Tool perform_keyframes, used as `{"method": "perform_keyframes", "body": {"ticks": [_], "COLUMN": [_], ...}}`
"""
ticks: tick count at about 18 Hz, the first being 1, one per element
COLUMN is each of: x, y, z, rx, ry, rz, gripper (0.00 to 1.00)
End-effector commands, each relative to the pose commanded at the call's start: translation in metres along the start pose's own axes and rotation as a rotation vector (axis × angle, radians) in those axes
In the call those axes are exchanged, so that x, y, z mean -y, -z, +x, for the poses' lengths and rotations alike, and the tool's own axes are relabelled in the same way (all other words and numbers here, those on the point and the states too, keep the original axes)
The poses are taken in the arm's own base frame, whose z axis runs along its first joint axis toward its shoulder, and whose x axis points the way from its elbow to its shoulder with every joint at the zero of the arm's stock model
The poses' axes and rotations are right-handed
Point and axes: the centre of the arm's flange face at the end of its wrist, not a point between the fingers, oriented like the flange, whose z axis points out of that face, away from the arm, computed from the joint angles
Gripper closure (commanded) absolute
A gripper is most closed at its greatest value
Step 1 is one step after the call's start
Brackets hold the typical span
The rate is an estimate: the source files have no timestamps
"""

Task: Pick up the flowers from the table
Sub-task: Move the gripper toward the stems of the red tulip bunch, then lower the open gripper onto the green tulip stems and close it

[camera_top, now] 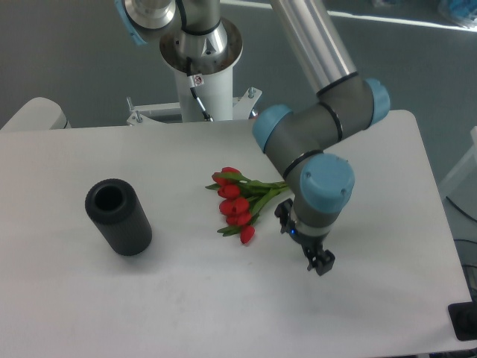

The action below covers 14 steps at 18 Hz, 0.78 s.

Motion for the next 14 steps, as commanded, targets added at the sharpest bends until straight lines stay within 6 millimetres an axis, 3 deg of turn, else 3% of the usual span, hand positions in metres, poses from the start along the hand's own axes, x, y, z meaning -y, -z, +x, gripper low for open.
{"method": "perform_keyframes", "body": {"ticks": [6,14], "x": [-0.039,-0.052], "y": [-0.011,-0.048], "z": [0.037,0.088], "rx": [-0.047,-0.140], "ry": [-0.084,-0.057], "rz": [0.016,0.047], "gripper": [0.00,0.00]}}
